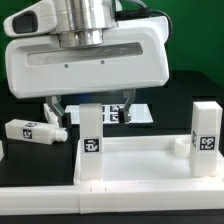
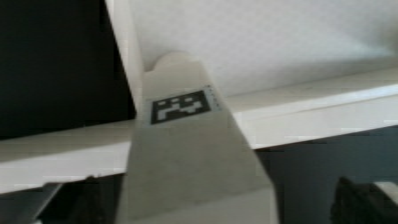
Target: Assemble desk
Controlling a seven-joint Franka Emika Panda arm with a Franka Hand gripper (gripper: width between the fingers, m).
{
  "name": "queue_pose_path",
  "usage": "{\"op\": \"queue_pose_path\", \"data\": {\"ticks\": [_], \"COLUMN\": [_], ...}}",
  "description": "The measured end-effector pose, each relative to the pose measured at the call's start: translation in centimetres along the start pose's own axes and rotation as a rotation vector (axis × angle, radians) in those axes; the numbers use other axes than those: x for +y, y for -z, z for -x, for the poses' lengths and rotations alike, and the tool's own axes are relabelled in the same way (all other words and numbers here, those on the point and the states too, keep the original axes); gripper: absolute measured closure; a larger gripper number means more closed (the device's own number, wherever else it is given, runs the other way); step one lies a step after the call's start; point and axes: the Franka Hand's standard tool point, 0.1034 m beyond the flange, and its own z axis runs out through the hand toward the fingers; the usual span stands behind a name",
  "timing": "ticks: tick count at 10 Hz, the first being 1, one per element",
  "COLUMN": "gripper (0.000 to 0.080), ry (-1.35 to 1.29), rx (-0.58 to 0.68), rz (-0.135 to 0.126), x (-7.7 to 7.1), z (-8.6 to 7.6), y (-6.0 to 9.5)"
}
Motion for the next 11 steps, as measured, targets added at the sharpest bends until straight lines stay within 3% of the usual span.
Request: {"op": "queue_pose_path", "data": {"ticks": [1,2,3,4,8,9,11], "gripper": [0.0271,0.0271,0.0453,0.0503,0.0504,0.0504,0.0505], "ry": [-0.032,-0.073,-0.141,-0.226,-0.967,-1.047,-1.154], "rx": [0.0,-0.001,0.0,0.0,-0.004,-0.006,-0.009], "rz": [0.001,0.001,0.002,0.009,0.01,-0.001,0.003], "x": [0.1,0.1,0.2,0.8,1.0,1.3,1.1], "z": [0.0,0.0,0.0,0.0,0.3,0.3,0.4], "y": [0.0,-0.1,-0.1,-0.1,-0.2,-0.2,-0.2]}}
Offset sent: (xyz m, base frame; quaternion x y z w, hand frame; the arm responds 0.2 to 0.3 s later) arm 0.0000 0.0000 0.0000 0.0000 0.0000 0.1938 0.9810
